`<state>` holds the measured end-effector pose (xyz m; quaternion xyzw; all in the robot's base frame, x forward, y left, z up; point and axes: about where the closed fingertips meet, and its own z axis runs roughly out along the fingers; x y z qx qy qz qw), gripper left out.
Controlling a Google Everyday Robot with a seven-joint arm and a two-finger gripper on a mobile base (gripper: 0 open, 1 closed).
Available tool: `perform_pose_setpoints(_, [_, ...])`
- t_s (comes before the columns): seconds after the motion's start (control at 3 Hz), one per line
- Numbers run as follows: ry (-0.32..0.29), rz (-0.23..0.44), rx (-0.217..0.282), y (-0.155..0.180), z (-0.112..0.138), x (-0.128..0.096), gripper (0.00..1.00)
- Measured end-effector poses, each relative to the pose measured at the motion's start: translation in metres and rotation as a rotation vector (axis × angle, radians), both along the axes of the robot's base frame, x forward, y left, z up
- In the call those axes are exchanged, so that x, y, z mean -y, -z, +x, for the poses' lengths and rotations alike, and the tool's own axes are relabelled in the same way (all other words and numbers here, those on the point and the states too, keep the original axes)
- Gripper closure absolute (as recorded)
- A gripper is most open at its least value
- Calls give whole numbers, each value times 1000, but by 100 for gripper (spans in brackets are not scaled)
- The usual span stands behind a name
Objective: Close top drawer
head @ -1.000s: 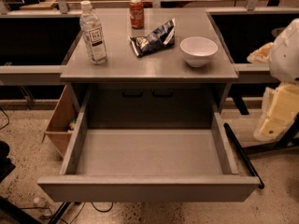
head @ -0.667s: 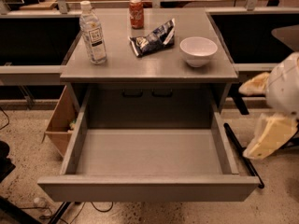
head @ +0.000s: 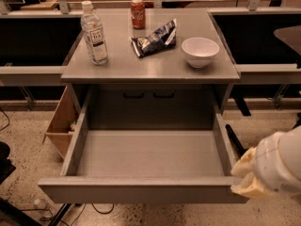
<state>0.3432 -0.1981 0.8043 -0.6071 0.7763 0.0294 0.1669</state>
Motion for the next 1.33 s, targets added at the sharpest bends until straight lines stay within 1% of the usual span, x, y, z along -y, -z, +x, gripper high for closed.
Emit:
perform_pose_setpoints(0.33, [-5,-91,-86,92,-45,1,96])
perform_pose_setpoints(0.67, [-18,-124,-114,155,-65,-4,100])
perform_pose_setpoints(1.0, [-70,-122,-62,193,-60,-23,100])
perform_pose_setpoints(1.33, [-124,-86,59,207,-29,-52,100])
